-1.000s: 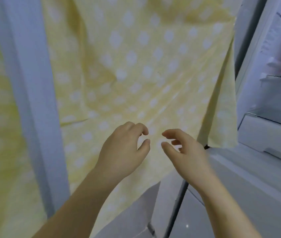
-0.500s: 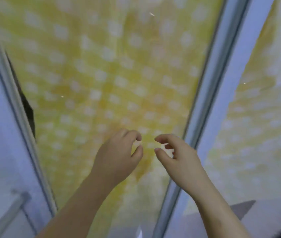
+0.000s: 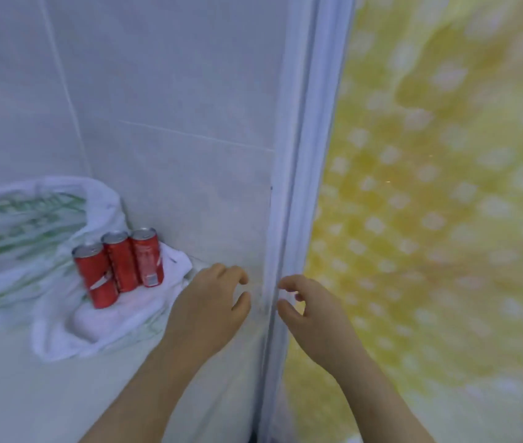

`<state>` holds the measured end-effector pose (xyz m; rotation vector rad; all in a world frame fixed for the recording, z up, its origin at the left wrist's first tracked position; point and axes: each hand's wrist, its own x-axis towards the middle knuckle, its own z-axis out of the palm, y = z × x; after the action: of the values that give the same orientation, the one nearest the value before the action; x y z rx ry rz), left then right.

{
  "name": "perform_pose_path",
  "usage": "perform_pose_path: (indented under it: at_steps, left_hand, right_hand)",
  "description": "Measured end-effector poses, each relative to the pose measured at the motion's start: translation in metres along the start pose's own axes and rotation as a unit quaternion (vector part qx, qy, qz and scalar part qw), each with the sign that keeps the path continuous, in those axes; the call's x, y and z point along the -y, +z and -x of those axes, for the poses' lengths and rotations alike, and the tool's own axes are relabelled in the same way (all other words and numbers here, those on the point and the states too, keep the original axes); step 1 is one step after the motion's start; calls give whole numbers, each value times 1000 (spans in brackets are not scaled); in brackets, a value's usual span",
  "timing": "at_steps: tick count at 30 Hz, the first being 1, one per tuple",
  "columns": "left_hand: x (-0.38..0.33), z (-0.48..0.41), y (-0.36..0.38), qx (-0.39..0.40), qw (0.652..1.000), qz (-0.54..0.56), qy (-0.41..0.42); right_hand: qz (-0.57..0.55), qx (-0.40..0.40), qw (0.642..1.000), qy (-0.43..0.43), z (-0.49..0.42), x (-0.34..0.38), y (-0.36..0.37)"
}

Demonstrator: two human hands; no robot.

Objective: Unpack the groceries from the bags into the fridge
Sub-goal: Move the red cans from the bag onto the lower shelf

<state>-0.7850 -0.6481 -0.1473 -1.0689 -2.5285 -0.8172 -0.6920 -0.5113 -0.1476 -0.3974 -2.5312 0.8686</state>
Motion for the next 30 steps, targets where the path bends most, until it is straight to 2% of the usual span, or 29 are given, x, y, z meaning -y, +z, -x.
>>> perform_pose_path:
  at_steps: [8,14,17,24,30]
  left_hand:
    - [90,16,-35,-27,990,-61,-123]
    - [142,6,-44,-19,979,-101,-178]
    - [163,-4,-48,-24,972,-124,-197]
    - [213,-23,-52,-32,956,-137,-256]
    - [249,-39,-41,-43,952,-137,-271]
  right_hand:
    - [1,103,993,-60,-54,45,88]
    - [33,152,982,-111,-94,65,124]
    - [11,174,976,-134,-116,73,141]
    - [-27,181,969,-167,-160,85,200]
    - [-31,180,967,-179,-182,94,238]
